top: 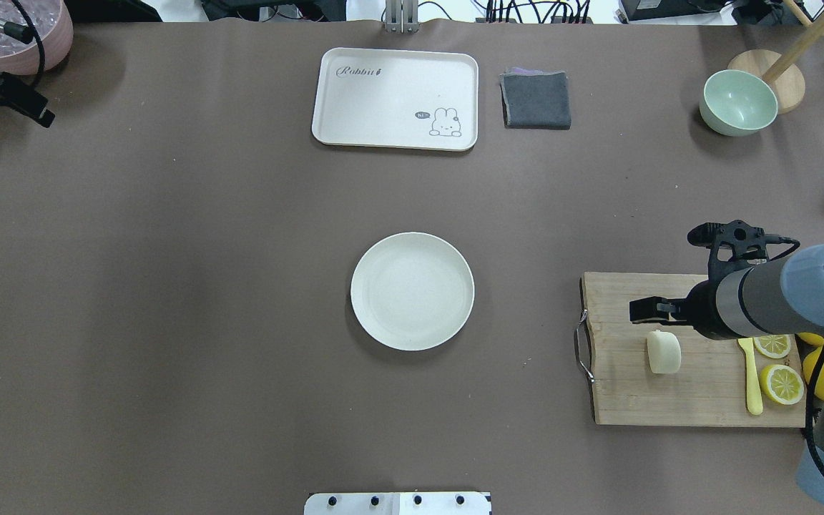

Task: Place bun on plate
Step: 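Grasp the small white bun on the cutting board with the right gripper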

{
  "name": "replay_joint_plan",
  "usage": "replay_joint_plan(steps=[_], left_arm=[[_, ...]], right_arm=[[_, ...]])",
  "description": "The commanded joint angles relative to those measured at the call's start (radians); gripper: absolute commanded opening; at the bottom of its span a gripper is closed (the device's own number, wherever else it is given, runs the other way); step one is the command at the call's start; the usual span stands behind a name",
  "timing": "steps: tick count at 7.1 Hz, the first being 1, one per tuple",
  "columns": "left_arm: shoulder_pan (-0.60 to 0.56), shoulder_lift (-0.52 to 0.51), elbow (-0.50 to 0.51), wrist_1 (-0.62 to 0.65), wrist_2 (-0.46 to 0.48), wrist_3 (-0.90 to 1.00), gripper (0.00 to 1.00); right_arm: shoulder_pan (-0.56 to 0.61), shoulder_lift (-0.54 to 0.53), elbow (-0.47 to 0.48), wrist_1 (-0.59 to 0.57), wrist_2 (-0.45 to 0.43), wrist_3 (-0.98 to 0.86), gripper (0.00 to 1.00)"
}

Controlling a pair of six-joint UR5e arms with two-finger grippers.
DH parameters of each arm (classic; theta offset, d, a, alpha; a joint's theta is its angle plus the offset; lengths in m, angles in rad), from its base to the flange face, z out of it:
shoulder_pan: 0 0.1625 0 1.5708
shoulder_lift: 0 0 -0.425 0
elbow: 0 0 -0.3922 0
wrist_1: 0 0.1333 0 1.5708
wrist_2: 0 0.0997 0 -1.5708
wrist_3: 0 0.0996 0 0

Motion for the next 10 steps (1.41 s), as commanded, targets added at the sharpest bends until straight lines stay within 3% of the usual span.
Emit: replay_joint_plan(steps=[1, 5, 7, 8, 10], left_arm=[[-0.021, 0.013, 0.002, 0.018, 0.003, 0.038, 0.98], [-0.035, 0.013, 0.001, 0.015, 0.0, 0.042, 0.98], [-0.033, 0.013, 0.002, 0.015, 0.0, 0.041, 0.98], [-0.035, 0.013, 0.002, 0.015, 0.0, 0.041, 0.98], [-0.035, 0.013, 0.002, 0.015, 0.0, 0.041, 0.98]], right_arm=[[-0.056, -0.033, -0.008, 0.0, -0.039, 0.001, 1.0], [-0.099, -0.019, -0.057, 0.006, -0.096, 0.005, 0.98], [-0.113, -0.019, -0.051, 0.005, -0.094, 0.002, 0.09], [-0.125, -0.019, -0.05, 0.005, -0.096, 0.002, 0.0], [-0.128, -0.016, -0.034, 0.005, -0.093, 0.002, 0.0]])
